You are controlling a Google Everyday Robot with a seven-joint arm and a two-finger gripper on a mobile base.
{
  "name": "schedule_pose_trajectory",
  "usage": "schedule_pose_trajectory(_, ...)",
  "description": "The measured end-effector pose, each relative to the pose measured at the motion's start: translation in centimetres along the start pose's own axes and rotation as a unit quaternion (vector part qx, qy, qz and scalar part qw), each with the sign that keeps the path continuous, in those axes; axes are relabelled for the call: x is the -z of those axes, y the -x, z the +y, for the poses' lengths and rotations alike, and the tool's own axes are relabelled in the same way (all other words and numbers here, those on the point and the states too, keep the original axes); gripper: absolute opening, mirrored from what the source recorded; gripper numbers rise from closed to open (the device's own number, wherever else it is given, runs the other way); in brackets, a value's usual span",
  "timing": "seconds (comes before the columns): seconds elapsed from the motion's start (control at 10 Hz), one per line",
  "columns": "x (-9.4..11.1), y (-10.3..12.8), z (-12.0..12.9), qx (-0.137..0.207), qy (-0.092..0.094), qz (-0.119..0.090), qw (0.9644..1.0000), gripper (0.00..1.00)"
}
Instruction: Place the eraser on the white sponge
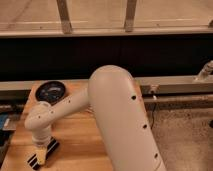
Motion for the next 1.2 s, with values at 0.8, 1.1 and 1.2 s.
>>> schedule_pose_trajectory(0.8, -0.16, -0.42, 0.33, -0.005, 0.008, -0.003, 0.9999, 0.31)
schedule_pose_trajectory(1.1, 0.04, -0.56, 0.4, -0.006, 0.009, -0.002, 0.9999, 0.02)
schedule_pose_trajectory(1.2, 0.07, -0.55, 0.38, -0.006, 0.009, -0.002, 0.9999, 0.0)
